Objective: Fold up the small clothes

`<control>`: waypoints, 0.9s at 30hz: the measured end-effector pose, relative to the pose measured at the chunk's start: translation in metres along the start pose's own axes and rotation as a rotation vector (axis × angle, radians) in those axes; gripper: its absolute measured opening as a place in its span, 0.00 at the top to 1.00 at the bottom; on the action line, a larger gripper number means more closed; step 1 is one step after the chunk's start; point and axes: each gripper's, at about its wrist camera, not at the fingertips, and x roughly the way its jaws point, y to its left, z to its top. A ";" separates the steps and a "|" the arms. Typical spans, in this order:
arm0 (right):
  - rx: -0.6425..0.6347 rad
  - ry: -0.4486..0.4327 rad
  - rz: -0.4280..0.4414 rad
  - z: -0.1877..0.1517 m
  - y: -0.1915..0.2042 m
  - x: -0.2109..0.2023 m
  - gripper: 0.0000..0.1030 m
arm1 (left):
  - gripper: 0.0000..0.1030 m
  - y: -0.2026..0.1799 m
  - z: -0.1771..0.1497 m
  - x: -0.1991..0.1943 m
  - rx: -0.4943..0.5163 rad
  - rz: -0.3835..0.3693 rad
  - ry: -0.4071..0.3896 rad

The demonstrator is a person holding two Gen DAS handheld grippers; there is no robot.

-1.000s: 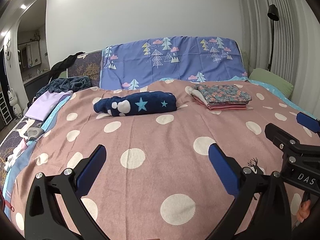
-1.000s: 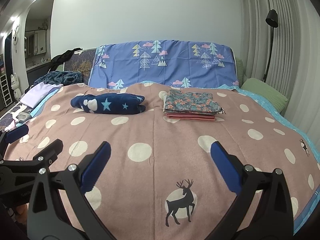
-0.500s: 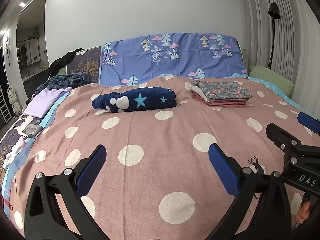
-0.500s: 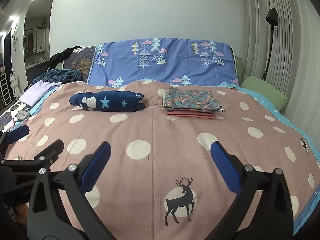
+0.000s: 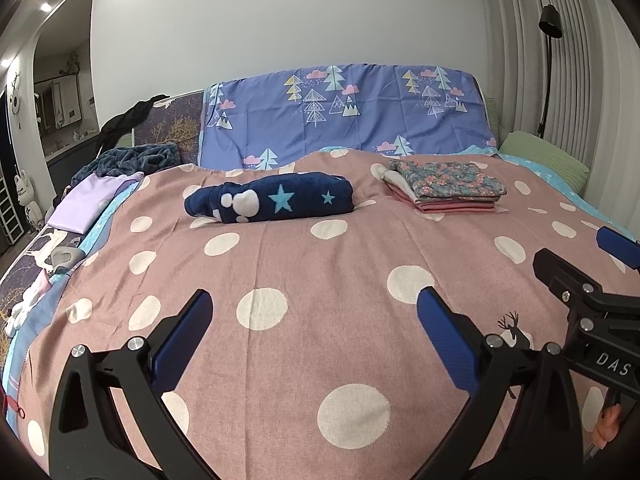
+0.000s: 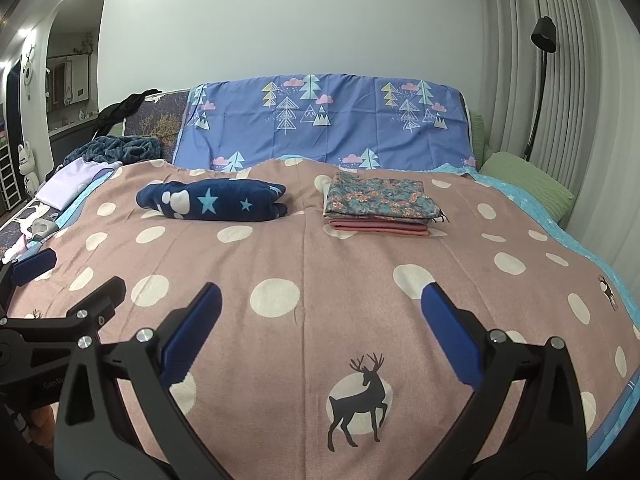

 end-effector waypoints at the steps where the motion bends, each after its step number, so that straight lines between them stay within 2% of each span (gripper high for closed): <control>1: -0.001 -0.001 -0.002 0.000 -0.001 0.000 0.02 | 0.01 0.000 0.000 0.000 0.001 0.000 -0.002; 27: 0.010 0.017 -0.022 -0.005 -0.013 0.008 0.02 | 0.01 -0.009 -0.001 0.002 0.014 0.000 0.015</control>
